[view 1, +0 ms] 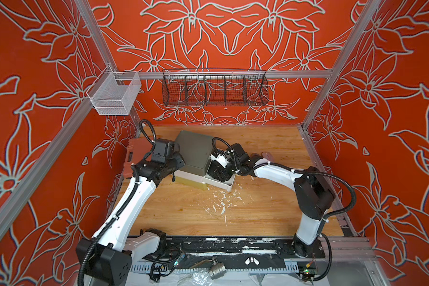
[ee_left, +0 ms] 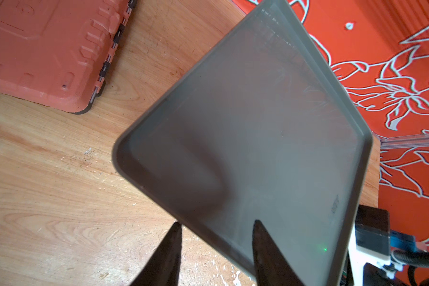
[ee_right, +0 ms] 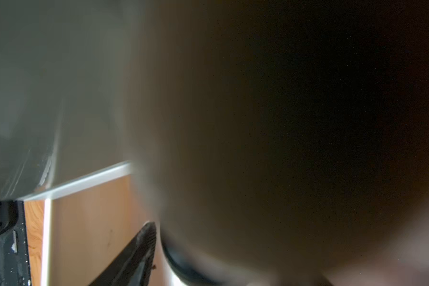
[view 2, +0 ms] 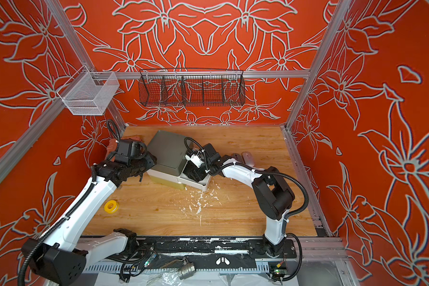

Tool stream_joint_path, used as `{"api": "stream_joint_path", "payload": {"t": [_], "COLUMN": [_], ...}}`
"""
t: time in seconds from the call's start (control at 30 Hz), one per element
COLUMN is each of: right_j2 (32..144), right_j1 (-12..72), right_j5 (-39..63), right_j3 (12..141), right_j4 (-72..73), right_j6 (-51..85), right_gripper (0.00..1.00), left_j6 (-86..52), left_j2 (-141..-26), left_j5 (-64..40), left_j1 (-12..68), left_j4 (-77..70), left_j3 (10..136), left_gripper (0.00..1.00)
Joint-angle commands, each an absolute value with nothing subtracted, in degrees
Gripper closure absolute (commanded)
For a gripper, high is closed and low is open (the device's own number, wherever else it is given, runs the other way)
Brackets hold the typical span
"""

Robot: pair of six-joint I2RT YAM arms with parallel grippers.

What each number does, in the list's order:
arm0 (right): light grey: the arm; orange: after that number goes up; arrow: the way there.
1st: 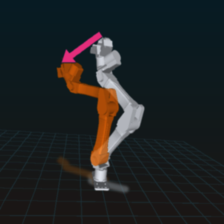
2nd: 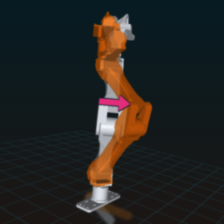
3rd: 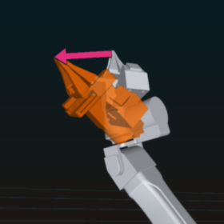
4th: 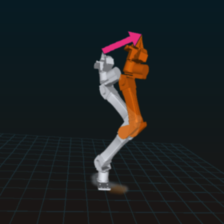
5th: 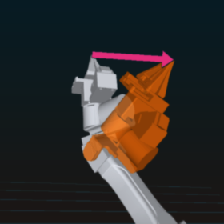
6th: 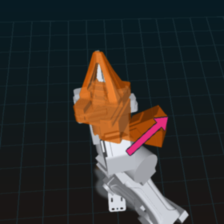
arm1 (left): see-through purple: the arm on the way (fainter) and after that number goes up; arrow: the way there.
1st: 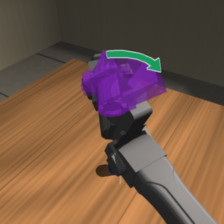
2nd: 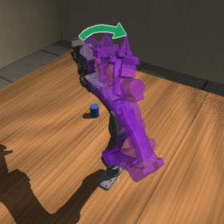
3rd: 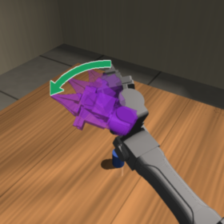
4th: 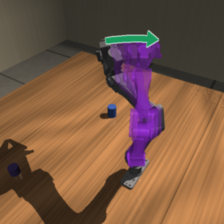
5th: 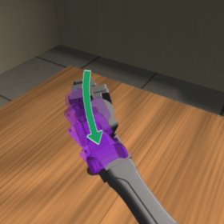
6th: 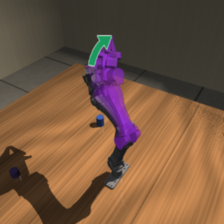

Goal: Take the mice out of the drawer
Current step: Pick up the mouse from the drawer.

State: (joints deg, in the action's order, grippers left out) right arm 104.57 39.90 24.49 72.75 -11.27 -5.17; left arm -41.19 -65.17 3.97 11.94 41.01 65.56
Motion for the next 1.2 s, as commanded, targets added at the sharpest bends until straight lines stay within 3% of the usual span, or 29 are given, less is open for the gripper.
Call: {"api": "stream_joint_path", "payload": {"t": [0.0,0.07,0.3,0.57,0.73,1.17], "right_j2": [103.9,104.8,107.7,109.5,108.4,101.6], "right_j1": [40.6,40.5,40.5,40.5,40.5,39.3], "right_j5": [24.7,24.8,27.4,25.0,23.6,22.4], "right_j3": [71.5,72.2,74.3,75.5,75.2,72.3], "right_j4": [-5.7,-5.7,-5.1,-4.0,-2.6,-7.2], "right_j6": [-9.0,-9.1,-10.5,-8.5,-6.3,-5.5], "right_gripper": [0.29,0.24,0.22,0.32,0.45,0.48], "left_j6": [-42.3,-42.4,-42.6,-43.2,-43.4,-43.1], "left_j2": [-65.0,-65.2,-65.8,-66.0,-65.9,-65.9], "left_j5": [4.9,4.7,4.5,4.8,6.1,8.2], "left_j1": [11.6,11.7,11.7,11.7,11.7,11.7], "left_j4": [39.3,38.9,38.3,37.8,38.1,38.8], "left_j3": [65.7,65.5,65.5,65.2,65.2,65.8], "left_gripper": [0.55,0.55,0.56,0.56,0.56,0.56]}}
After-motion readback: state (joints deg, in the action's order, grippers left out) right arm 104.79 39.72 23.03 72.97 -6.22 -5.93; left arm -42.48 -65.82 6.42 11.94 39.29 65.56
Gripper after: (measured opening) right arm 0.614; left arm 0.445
